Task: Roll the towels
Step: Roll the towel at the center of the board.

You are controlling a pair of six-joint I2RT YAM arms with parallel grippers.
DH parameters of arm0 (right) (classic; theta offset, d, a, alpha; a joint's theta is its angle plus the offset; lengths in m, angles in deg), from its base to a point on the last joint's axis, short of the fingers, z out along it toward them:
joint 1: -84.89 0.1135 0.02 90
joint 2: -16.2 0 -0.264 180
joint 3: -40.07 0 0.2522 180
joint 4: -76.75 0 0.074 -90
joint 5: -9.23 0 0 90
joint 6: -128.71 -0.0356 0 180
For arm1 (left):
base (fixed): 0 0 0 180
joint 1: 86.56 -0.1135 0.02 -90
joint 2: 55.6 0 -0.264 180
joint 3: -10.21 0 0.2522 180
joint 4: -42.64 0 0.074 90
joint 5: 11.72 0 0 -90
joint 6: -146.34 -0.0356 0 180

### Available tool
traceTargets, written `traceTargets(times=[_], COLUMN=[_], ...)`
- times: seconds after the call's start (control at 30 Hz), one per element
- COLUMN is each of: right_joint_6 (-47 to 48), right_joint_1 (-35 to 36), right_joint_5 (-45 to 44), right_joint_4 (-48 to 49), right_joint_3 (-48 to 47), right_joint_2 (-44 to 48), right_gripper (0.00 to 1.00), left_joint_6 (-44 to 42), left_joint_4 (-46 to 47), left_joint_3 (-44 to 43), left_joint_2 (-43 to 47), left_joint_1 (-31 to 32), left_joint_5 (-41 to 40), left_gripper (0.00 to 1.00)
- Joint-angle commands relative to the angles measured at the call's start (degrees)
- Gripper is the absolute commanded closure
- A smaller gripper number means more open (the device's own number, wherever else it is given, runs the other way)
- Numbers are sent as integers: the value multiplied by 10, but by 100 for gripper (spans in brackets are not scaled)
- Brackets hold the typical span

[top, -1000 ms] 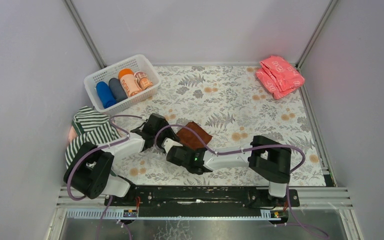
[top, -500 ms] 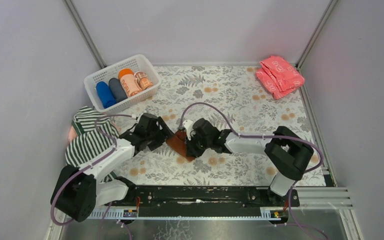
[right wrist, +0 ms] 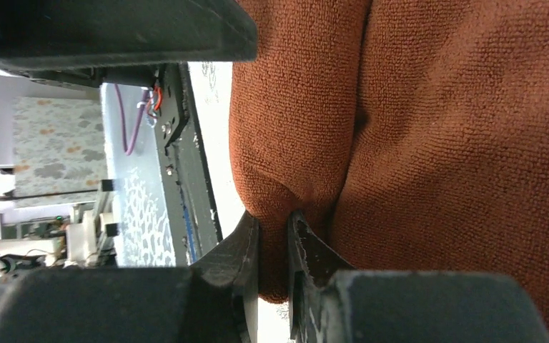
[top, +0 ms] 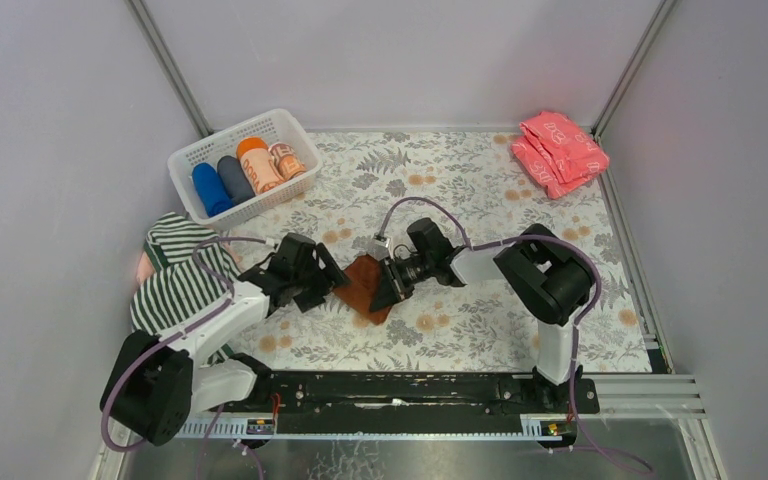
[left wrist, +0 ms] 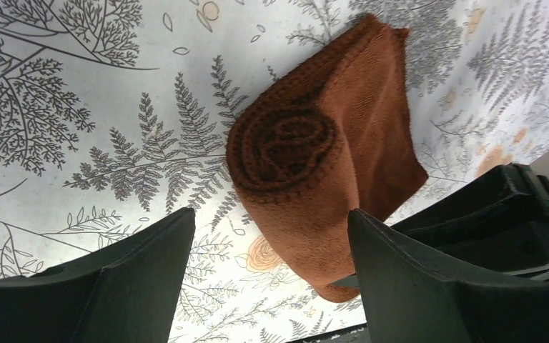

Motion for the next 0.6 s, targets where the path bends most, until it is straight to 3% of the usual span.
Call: traceTargets(times=[0.0, 0.17, 0.33, 0.43, 0.57], right_joint_6=[-21, -5, 33, 49, 78], right_joint_1=[-5, -4, -4, 1, 34], right_joint_5=[27, 4, -54, -90, -208], right_joint_4=[-44, -76, -140, -177, -236], right_joint_3=[-7, -21, -29, -33, -41], right_joint_2=[-48, -51, -17, 17, 84], right_gripper=[84, 84, 79, 72, 56], left_joint_6=[5, 2, -9, -10, -15], left_joint_4=[45, 71, 78, 82, 79], left_joint_3=[6, 0, -6, 3, 10], left_joint_2=[-28, -80, -130, -141, -144], left_joint_1=[3, 4, 3, 3, 3], left_joint_5=[8, -9, -21, -24, -26], left_gripper=[22, 26, 38, 47, 49])
